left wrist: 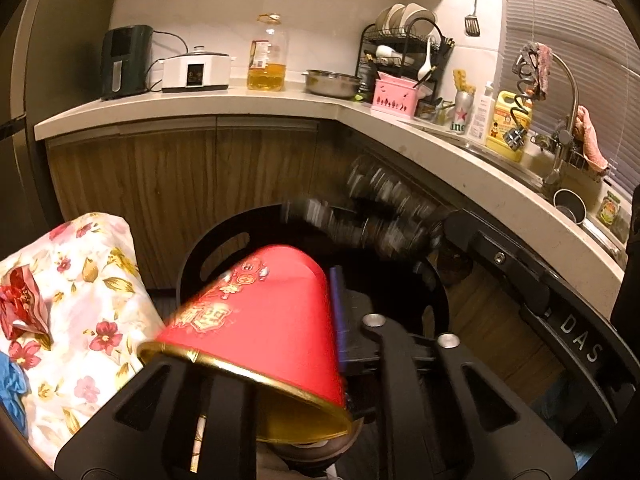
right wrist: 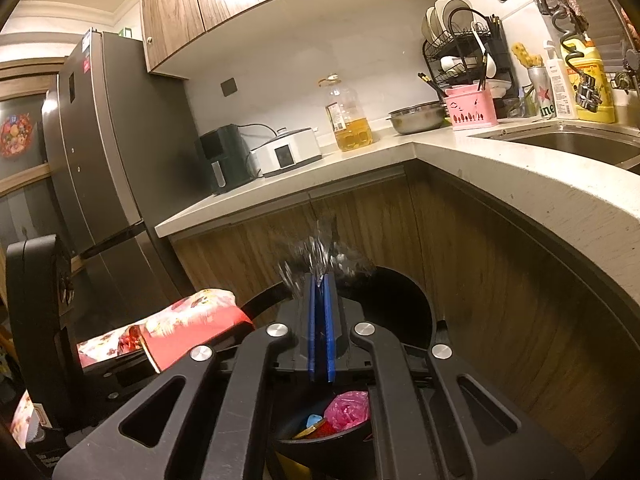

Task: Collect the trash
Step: 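Open both tools to drop the red cup and black bag into the bin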

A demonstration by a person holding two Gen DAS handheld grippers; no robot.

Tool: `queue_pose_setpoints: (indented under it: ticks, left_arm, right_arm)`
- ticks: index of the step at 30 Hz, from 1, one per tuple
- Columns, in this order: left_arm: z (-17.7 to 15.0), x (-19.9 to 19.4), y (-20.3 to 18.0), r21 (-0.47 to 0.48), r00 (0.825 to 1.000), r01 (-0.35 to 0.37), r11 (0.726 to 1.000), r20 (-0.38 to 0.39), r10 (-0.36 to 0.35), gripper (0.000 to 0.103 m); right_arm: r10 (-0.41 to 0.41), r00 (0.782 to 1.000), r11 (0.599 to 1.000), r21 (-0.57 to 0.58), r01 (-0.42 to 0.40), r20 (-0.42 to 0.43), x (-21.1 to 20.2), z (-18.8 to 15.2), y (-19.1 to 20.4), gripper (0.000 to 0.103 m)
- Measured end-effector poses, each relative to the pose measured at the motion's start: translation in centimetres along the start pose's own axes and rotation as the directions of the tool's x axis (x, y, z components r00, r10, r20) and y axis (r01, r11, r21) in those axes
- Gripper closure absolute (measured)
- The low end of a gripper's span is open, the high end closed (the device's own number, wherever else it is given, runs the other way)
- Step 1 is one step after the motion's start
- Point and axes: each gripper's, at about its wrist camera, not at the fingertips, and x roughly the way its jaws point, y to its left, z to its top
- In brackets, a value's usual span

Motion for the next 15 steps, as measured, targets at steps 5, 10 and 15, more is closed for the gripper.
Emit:
queue_pose_setpoints:
  ticks: [5,10,15]
  left_arm:
    - [-0.12,-0.20,0.50,-0.017,1.000,-0.012,1.000,0.002,0.012,0.053]
    - [-0.22,-0.28,0.76,-0.030,1.000,-0.011,0.999,-0.005,0.010,0.041]
    - [-0.47,-0.37,0.50,-0.021,1.000,-0.015,1.000,-0.011,0.015,0.038]
  right_arm:
    - [-0.005,1.000,1.000,0.012,0.005,-0.003,0.06,-0.06,-0.29,0.078]
    - [-0.015,1.000,1.000,0.024,0.015,-0.003,-0.16,-0.08,-0.52,0.077]
    - [-0.022,1.000,0.999,0.030,0.022,-0.001,-0.45,-0.09,-0.73,0.076]
